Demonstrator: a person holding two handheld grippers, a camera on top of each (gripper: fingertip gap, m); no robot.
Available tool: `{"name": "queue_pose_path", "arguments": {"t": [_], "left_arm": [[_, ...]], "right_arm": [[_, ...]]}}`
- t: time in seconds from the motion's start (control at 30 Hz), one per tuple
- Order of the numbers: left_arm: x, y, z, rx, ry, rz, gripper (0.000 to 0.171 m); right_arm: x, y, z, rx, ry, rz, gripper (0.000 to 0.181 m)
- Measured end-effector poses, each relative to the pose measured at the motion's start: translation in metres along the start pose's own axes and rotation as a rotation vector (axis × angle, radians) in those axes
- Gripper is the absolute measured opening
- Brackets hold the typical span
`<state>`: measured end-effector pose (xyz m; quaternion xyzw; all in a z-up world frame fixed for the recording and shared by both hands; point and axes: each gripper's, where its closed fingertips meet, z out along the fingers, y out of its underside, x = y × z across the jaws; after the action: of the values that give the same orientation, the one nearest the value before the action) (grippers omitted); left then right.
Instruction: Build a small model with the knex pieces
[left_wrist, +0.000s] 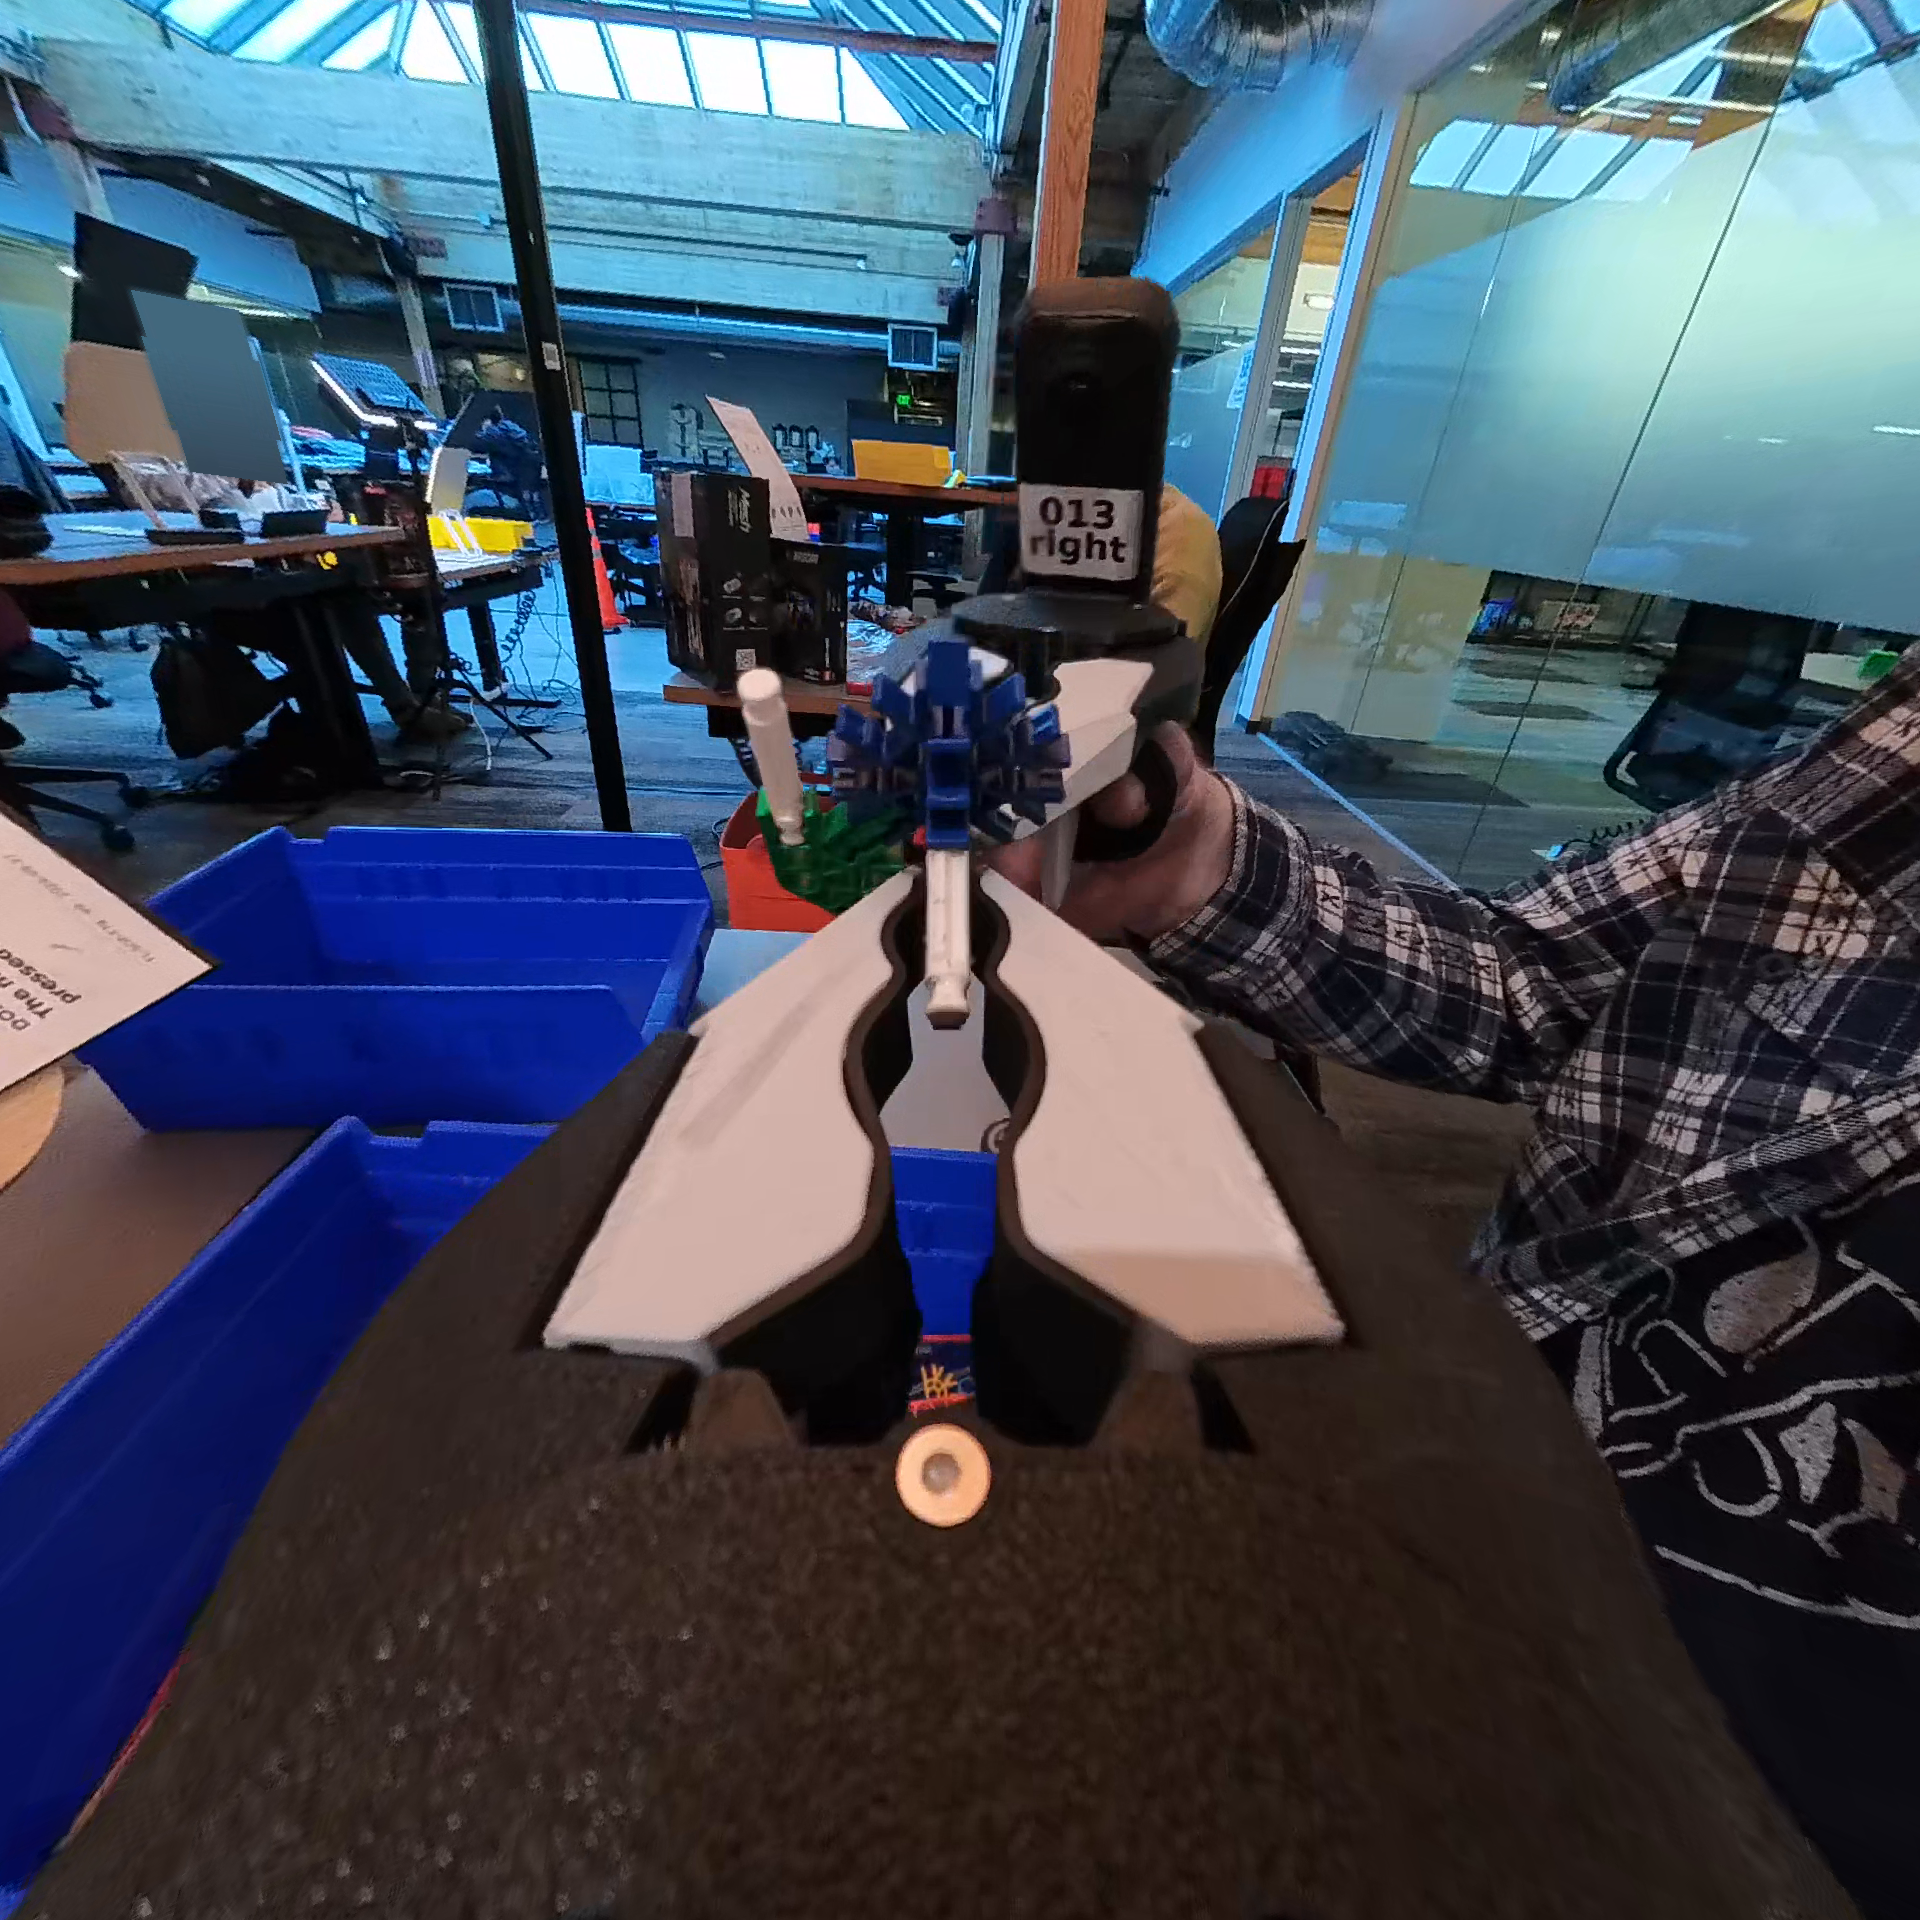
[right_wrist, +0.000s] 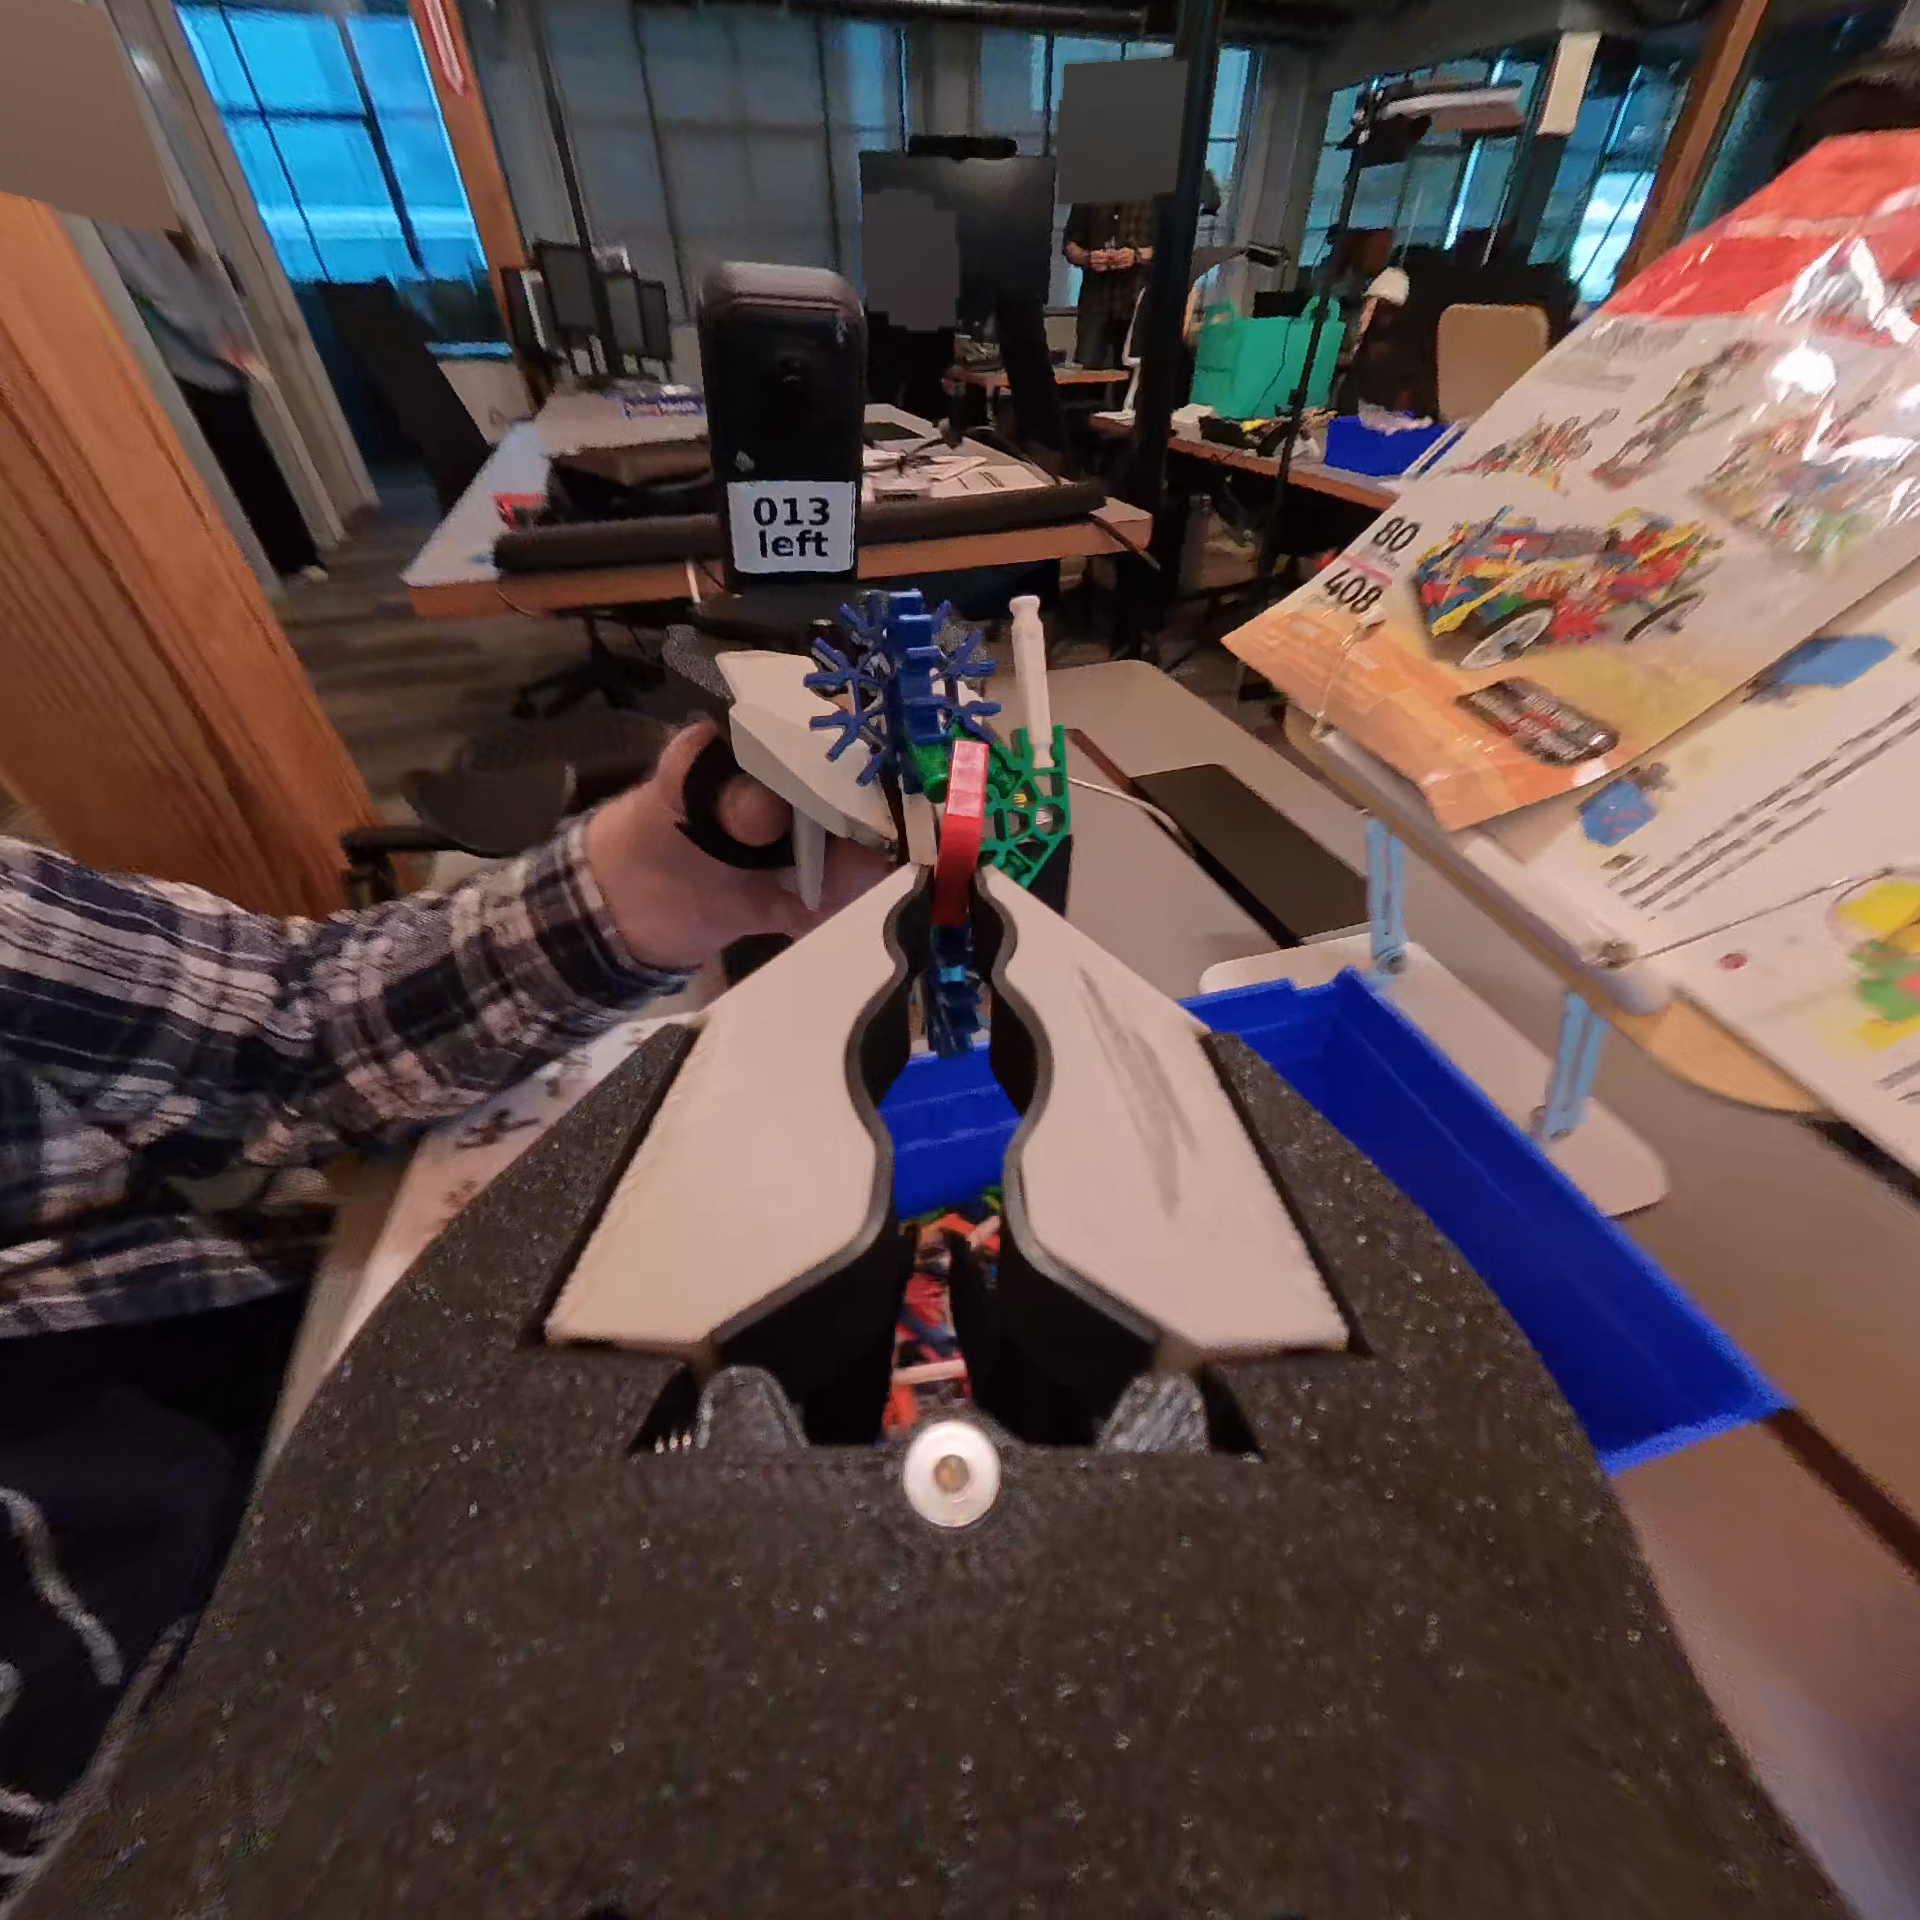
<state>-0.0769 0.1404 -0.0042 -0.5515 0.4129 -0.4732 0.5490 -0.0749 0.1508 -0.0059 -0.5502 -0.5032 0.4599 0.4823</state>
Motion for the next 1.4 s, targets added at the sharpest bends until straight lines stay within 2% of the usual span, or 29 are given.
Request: {"name": "queue_pose_path", "arguments": {"t": [0.03,0.2,0.37,0.57,0.63,0.73,0.9,0.93,1.0,1.03,1.07,1.1,1.2,1.27,1.33,1.4], "left_arm": [[-0.001,-0.001,0.0,0.007,0.001,-0.007,0.003],[-0.005,-0.003,-0.001,0.063,0.018,-0.071,0.004],[-0.013,-0.002,0.001,0.111,0.02,-0.152,0.004],[-0.018,-0.002,0.002,0.131,0.017,-0.223,0.004],[-0.016,-0.003,0.001,0.138,0.033,-0.22,0.004],[-0.015,-0.009,0.003,0.167,0.003,-0.148,0.007],[-0.016,-0.012,0.001,0.251,0.03,-0.129,0.014],[-0.015,-0.012,0.0,0.267,0.051,-0.134,0.025],[-0.015,-0.012,0.0,0.292,0.065,-0.134,0.034],[-0.021,-0.009,0.002,0.284,0.024,-0.137,0.072],[-0.023,-0.005,0.005,0.268,0.012,-0.134,0.083],[-0.025,-0.004,0.005,0.278,0.002,-0.133,0.084],[-0.028,0.0,0.009,0.285,-0.003,-0.151,0.079],[-0.024,-0.001,0.012,0.299,-0.018,-0.113,0.063],[-0.02,-0.001,0.015,0.282,-0.012,-0.105,0.038],[-0.025,0.0,0.014,0.279,-0.047,-0.1,0.024]], "right_arm": [[0.0,-0.001,0.0,-0.004,0.021,-0.048,0.006],[0.005,-0.004,0.001,-0.03,0.187,-0.304,0.005],[0.014,-0.006,0.0,-0.12,0.428,-0.706,0.006],[0.018,-0.01,-0.001,-0.18,0.619,-0.998,0.007],[0.018,-0.01,0.0,-0.147,0.581,-0.911,0.004],[0.019,-0.016,-0.001,-0.017,0.497,-0.651,0.005],[0.022,-0.019,0.002,0.157,0.375,-0.225,0.004],[0.024,-0.018,0.003,0.176,0.369,-0.172,0.005],[0.027,-0.016,0.003,0.226,0.332,-0.056,0.005],[0.027,-0.017,0.003,0.256,0.305,-0.008,0.005],[0.027,-0.019,0.002,0.284,0.287,0.037,0.004],[0.027,-0.02,0.001,0.307,0.276,0.075,0.004],[0.025,-0.025,0.001,0.355,0.242,0.145,0.005],[0.022,-0.022,0.006,0.359,0.234,0.164,0.005],[0.02,-0.018,0.011,0.358,0.224,0.185,0.005],[0.017,-0.016,0.014,0.377,0.201,0.212,0.005]]}}
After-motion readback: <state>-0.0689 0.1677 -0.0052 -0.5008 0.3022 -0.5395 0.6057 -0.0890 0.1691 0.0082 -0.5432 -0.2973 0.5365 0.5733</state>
